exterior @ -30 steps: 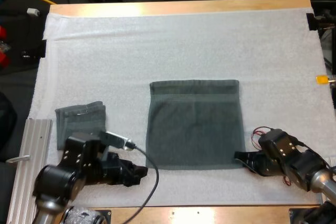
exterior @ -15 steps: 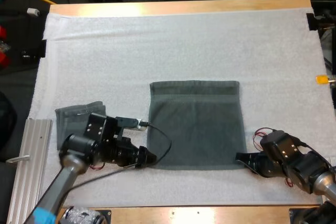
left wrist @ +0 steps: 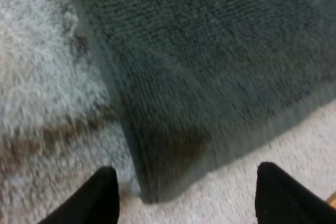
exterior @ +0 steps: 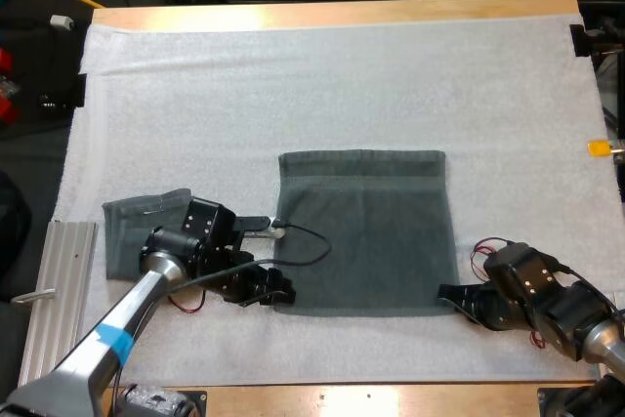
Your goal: Pick towel from pile, fold and stack
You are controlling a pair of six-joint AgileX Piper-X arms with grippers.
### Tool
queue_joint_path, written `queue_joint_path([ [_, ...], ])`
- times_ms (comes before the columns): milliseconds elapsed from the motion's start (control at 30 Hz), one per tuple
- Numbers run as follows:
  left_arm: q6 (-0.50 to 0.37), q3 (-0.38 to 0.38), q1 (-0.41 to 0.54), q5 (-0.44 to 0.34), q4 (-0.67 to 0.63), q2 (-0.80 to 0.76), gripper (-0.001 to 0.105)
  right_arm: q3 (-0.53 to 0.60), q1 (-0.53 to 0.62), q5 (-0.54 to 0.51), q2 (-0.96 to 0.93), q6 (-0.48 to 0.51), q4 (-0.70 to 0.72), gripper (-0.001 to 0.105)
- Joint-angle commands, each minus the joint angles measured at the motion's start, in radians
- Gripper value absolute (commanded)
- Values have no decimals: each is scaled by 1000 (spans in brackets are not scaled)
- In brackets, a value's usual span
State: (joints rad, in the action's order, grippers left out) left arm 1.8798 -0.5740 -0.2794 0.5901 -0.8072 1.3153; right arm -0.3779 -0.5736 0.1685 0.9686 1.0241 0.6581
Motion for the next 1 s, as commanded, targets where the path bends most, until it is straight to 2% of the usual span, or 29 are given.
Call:
queue_joint_path([
  [0,-4,-2,-5,-9,14,13,54,1,0,-1,-5,13,14,0],
  [167,-4,-2,-5,-2,24,77,54,1,0,-9,-5,13,14,0],
  [367,-22,-2,-5,65,32,130,54,1,0,-8,-5,13,14,0],
  [467,-23,-2,-5,99,32,133,49,1,0,-8,-5,13,14,0],
  [767,-27,-2,-5,113,30,133,25,1,0,-8,-5,13,14,0],
  [900,-52,-2,-5,113,1,133,0,-3,0,13,-5,51,14,0],
  [967,-76,-2,-5,113,-32,127,0,-11,0,43,-5,61,14,0],
])
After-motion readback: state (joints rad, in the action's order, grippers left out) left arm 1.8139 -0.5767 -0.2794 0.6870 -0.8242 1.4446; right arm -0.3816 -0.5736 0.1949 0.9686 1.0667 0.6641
